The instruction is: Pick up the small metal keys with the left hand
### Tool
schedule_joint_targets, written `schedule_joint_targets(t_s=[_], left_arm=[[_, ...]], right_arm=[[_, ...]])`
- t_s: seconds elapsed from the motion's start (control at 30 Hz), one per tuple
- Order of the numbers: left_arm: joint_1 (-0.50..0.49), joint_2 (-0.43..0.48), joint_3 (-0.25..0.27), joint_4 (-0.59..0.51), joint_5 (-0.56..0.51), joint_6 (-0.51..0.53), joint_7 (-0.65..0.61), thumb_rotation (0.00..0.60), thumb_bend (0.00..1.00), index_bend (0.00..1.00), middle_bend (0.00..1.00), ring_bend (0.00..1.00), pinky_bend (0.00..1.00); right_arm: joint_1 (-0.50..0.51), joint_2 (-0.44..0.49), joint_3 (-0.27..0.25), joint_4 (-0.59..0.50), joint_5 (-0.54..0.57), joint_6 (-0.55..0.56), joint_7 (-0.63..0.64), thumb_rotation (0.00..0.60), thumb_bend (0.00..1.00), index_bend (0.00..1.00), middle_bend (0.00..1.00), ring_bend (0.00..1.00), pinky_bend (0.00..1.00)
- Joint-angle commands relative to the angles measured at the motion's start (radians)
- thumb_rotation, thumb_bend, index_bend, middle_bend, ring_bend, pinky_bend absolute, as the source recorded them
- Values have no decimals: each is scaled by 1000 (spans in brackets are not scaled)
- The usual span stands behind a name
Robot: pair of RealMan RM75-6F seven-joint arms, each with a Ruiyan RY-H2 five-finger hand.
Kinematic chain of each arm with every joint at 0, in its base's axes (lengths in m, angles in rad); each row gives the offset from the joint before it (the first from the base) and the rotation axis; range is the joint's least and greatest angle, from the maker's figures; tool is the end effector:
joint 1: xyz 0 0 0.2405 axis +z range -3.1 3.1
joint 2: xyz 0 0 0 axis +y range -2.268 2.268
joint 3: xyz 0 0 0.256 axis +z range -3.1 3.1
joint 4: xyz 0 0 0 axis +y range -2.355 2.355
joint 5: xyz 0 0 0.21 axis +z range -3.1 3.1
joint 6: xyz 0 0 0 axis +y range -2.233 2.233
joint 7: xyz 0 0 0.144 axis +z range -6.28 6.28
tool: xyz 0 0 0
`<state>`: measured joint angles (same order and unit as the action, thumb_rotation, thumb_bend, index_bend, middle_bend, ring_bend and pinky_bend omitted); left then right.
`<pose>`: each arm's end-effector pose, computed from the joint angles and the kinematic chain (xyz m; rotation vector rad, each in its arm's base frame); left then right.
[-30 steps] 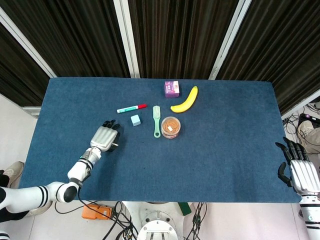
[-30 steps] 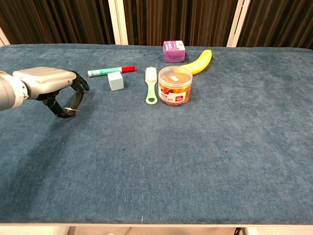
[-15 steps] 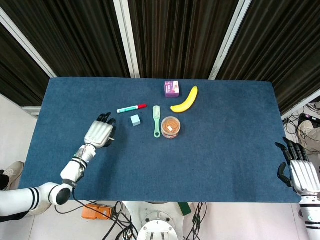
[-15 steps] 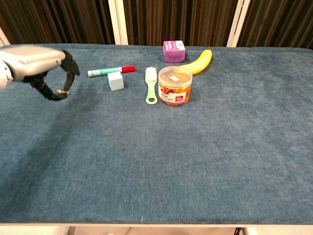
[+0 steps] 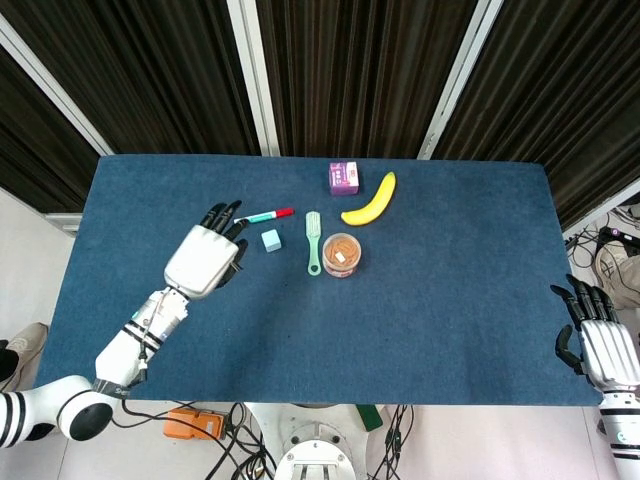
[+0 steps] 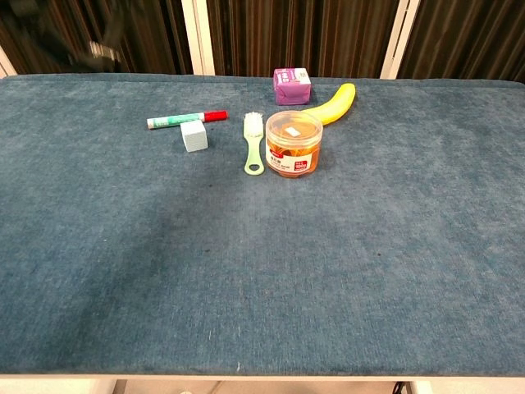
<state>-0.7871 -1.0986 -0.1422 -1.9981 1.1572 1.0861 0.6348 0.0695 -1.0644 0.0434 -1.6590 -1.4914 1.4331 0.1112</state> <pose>-0.0904 0.3092 0.0996 -1.9683 -0.5073 -0.9063 -0.3131 -0.1742 0.1649 1.3601 -1.0396 0.9340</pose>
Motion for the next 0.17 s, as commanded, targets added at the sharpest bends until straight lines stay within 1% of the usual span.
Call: schedule_joint_targets(t_s=[0.03, 0.17], left_arm=[[-23, 70, -47, -64, -30, 16, 50, 600, 567, 703, 244, 28, 139], [-39, 121, -75, -102, -76, 12, 67, 600, 565, 703, 244, 32, 141]], right_arm=[[0, 0, 0, 1, 0, 1, 0, 600, 1000, 203, 66, 47, 0], [-1, 0, 1, 1, 1, 2, 1, 600, 1000, 203, 66, 47, 0]])
